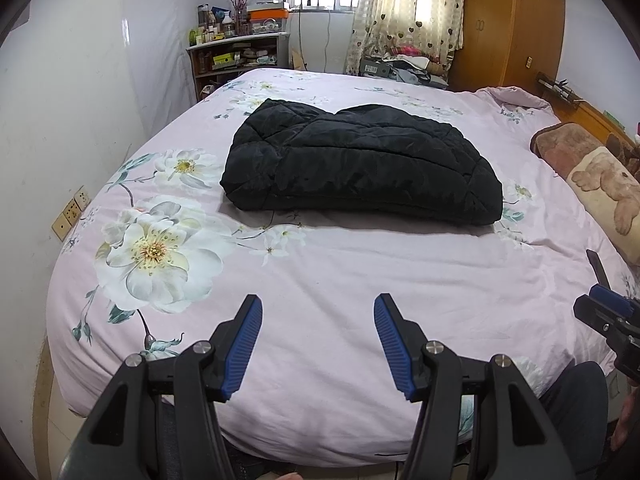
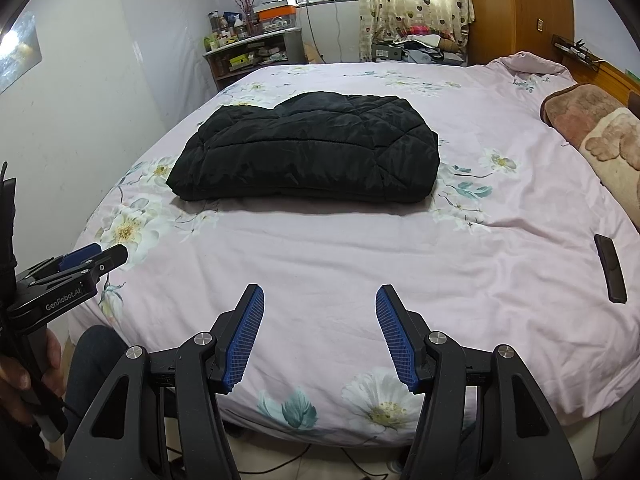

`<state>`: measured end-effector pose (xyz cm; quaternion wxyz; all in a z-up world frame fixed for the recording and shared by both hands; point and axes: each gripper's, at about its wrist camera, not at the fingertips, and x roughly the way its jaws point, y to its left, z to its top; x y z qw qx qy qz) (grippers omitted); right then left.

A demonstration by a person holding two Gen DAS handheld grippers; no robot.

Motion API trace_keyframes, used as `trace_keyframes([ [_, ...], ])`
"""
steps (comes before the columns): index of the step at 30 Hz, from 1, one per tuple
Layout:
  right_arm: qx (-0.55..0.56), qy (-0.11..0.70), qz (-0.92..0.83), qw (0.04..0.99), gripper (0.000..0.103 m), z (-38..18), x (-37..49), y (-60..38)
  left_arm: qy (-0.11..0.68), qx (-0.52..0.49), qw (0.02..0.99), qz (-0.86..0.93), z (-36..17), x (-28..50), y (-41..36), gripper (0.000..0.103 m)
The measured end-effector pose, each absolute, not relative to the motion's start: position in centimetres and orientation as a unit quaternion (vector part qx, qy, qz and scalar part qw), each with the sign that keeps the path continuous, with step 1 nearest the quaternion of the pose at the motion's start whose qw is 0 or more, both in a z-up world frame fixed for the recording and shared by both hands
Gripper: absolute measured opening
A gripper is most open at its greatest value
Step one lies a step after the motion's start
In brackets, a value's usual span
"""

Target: Fold large clothes

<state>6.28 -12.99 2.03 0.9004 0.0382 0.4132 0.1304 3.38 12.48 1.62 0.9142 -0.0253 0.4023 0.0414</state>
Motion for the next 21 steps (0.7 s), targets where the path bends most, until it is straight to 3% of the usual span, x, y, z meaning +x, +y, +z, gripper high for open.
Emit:
trace_keyframes([
  [21,0.037,0.420,0.127,0.898,0.059,1.58,6.47,-13.55,0.403,-0.012,0.914,0.047,1.32,3.67,11.70,0.060],
])
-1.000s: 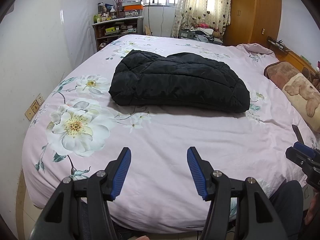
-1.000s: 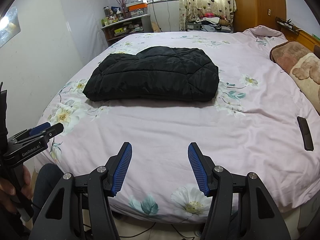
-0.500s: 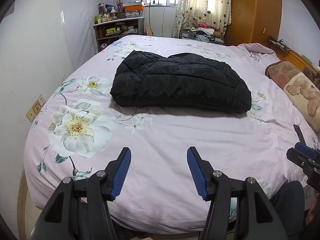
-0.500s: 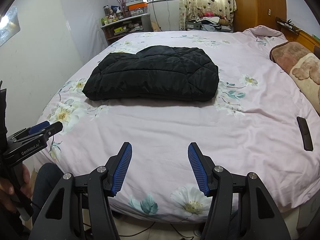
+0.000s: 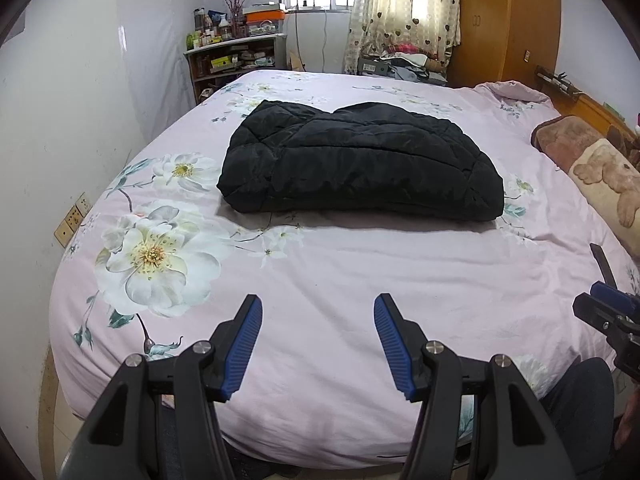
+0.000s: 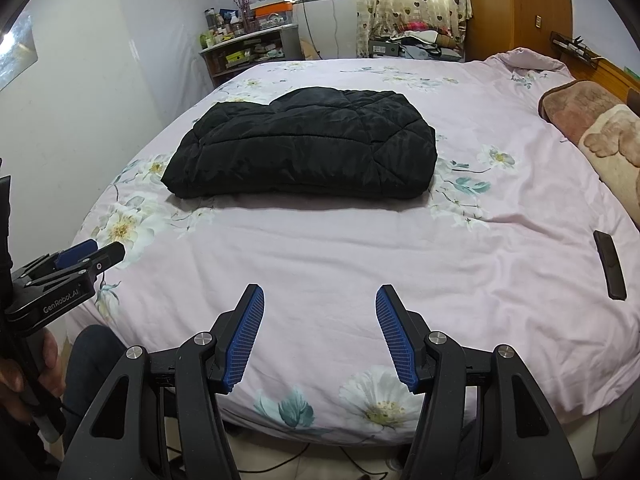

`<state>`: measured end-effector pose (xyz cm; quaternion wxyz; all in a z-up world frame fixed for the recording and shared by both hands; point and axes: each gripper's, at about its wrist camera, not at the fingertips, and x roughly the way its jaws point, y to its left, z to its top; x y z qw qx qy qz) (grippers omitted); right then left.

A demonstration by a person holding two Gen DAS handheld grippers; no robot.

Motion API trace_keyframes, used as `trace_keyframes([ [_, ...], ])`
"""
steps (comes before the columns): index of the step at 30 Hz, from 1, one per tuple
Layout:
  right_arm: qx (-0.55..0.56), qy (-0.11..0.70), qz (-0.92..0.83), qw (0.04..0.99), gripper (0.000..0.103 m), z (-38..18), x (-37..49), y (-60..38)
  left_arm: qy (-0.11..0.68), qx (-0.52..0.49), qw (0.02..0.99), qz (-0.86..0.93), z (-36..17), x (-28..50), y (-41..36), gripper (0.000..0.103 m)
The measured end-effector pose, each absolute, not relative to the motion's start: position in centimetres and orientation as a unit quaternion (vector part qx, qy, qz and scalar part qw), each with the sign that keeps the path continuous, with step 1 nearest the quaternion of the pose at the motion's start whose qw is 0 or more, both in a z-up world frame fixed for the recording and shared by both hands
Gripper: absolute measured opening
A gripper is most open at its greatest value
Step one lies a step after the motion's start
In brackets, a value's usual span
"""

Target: Fold large clothes

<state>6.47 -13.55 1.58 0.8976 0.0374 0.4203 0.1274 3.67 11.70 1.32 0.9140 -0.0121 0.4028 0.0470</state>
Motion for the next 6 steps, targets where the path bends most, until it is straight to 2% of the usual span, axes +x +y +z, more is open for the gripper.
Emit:
trace_keyframes([
  [6,0.038,0.421,0.127,0.897,0.059,1.50,6.49,-13.64,0.404,-0.022,0.913,0.049,1.14,3.82,12.16,0.060],
])
